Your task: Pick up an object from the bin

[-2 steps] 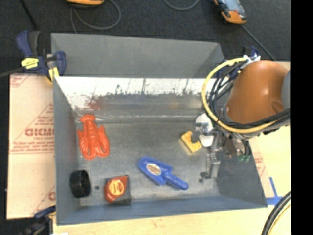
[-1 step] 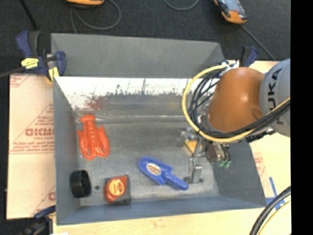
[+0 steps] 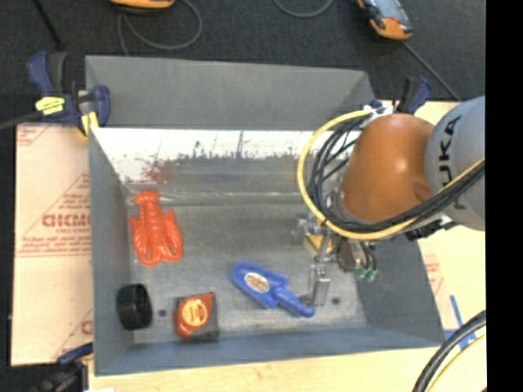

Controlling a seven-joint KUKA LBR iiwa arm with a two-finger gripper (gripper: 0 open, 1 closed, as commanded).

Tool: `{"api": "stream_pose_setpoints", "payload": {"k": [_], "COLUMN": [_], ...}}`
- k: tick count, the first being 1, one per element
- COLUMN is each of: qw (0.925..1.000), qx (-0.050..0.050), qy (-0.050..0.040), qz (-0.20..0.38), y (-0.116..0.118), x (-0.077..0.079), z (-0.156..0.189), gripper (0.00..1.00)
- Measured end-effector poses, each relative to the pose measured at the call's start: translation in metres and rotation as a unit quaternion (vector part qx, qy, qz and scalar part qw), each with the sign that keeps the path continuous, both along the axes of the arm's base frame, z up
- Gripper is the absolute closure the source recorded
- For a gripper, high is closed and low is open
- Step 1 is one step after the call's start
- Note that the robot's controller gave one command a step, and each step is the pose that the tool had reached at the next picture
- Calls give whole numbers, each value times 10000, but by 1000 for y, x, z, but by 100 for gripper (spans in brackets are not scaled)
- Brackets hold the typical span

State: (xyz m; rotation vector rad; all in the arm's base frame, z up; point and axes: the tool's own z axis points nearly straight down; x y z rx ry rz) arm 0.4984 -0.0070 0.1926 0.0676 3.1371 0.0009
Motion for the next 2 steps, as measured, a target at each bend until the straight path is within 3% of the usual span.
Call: {"api": "stream_pose_setpoints", "payload": {"k": [1,2], "qw": [9984,9863], "qx": [-7,-14], "qy": [25,-24], "qz": [569,1650], "y": [-4,8], "x": [11,4], "z": [7,-16], "gripper": [0,0]}}
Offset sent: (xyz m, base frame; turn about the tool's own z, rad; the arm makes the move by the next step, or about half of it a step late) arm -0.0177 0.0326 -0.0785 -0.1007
